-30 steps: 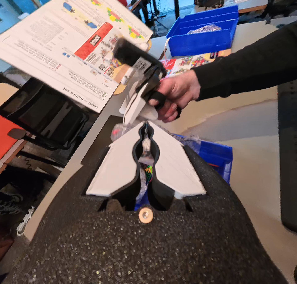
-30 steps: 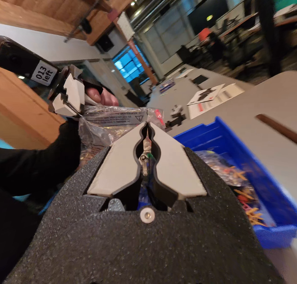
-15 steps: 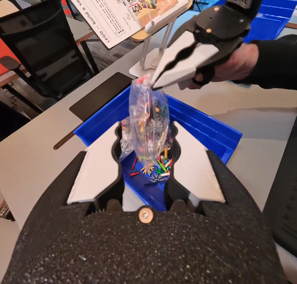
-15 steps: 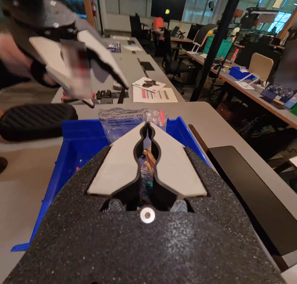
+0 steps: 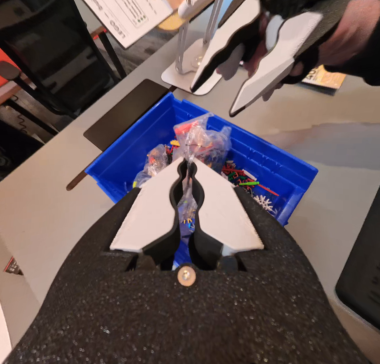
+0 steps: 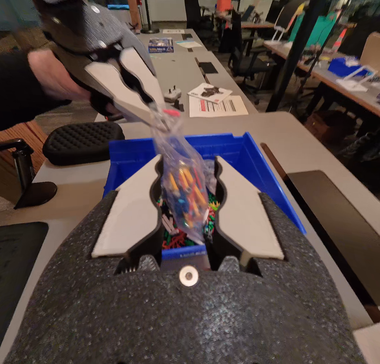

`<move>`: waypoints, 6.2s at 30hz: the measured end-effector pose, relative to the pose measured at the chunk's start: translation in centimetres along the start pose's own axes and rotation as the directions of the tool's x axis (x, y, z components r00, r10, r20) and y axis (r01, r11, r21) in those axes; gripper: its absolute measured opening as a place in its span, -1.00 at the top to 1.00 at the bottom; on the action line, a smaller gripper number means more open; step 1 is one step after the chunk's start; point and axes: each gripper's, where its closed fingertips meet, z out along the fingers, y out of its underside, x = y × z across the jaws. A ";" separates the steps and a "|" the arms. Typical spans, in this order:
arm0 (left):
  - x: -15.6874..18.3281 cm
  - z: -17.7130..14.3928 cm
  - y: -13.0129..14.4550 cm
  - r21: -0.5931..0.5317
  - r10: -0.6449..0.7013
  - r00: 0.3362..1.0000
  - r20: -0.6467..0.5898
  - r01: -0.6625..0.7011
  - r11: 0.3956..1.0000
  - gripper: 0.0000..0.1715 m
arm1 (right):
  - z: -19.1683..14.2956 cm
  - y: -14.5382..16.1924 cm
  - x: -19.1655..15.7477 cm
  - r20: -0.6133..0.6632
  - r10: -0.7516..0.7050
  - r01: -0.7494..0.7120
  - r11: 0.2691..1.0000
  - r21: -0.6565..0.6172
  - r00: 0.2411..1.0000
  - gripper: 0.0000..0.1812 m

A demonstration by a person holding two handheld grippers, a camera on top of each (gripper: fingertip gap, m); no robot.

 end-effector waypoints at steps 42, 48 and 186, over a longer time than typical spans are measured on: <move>-0.2 -1.8 3.7 0.172 -0.323 0.944 -0.069 0.330 0.928 0.64 | 0.4 3.0 1.9 -0.093 -0.319 0.261 0.885 -0.385 0.943 1.00; -0.5 -3.4 2.8 0.229 -0.306 0.948 -0.084 0.318 0.920 0.88 | -0.2 1.7 1.7 -0.115 -0.284 0.234 0.917 -0.324 0.952 1.00; 5.6 -1.4 -14.4 0.240 0.111 0.994 -0.007 -0.106 0.965 1.00 | -12.3 -1.4 -2.4 -0.022 0.141 -0.136 0.977 0.164 0.990 1.00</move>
